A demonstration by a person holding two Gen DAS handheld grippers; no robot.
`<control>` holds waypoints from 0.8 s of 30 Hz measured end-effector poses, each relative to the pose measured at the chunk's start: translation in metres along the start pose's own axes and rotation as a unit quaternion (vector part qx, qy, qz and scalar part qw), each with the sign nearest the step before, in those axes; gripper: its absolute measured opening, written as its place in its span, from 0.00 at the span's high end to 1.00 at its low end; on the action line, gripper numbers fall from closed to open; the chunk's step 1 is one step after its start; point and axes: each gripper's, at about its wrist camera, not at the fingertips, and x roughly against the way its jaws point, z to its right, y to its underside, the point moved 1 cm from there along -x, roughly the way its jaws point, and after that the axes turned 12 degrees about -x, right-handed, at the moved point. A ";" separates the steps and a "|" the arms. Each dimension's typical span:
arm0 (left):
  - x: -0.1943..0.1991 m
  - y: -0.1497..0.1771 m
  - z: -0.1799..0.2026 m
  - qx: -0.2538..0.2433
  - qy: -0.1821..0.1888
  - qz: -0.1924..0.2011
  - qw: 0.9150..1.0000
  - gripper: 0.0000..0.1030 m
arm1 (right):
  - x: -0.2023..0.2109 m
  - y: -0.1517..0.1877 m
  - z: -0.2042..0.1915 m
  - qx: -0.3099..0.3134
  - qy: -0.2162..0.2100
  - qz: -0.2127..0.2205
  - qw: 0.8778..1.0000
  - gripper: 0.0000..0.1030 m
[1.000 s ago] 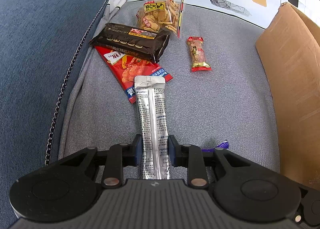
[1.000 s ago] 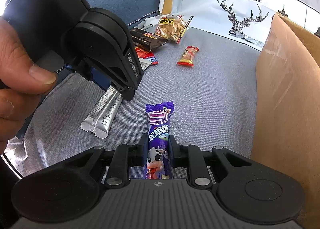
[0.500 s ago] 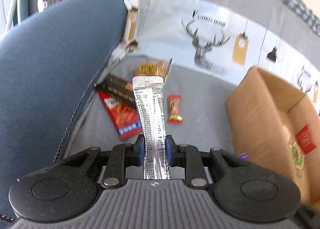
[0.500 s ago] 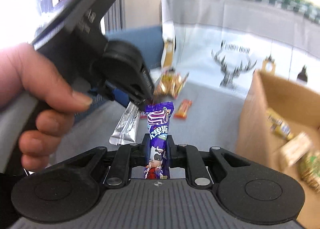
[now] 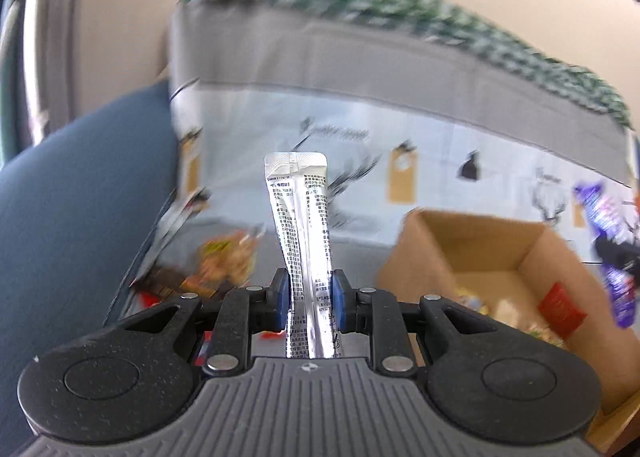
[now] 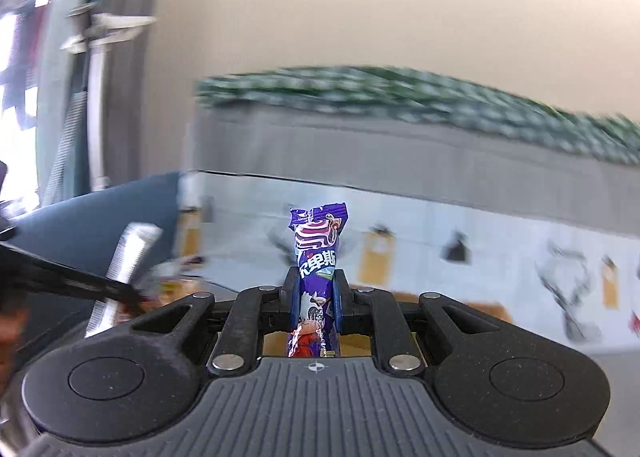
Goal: Organize snacks
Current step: 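Carry the silver pack with the left gripper while the right gripper carries the purple bar over the box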
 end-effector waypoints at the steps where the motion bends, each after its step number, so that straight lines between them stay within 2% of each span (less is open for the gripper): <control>1: 0.001 -0.004 0.008 -0.006 0.007 0.014 1.000 0.77 | -0.001 0.001 0.009 -0.006 0.018 -0.014 1.000 0.84; 6: 0.002 -0.017 0.044 -0.003 0.052 0.064 0.997 0.77 | 0.000 0.001 0.043 -0.018 0.081 -0.032 0.996 0.84; 10: -0.002 -0.022 0.071 0.005 0.088 0.073 0.993 0.77 | -0.012 0.002 0.065 -0.021 0.127 -0.057 0.990 0.84; 13: -0.008 -0.024 0.094 -0.008 0.112 0.074 0.991 0.77 | -0.011 0.007 0.081 -0.033 0.156 -0.075 0.984 0.84; 24: -0.013 -0.014 0.157 -0.085 0.172 0.080 0.978 0.77 | -0.017 0.023 0.102 -0.035 0.203 -0.133 0.970 0.85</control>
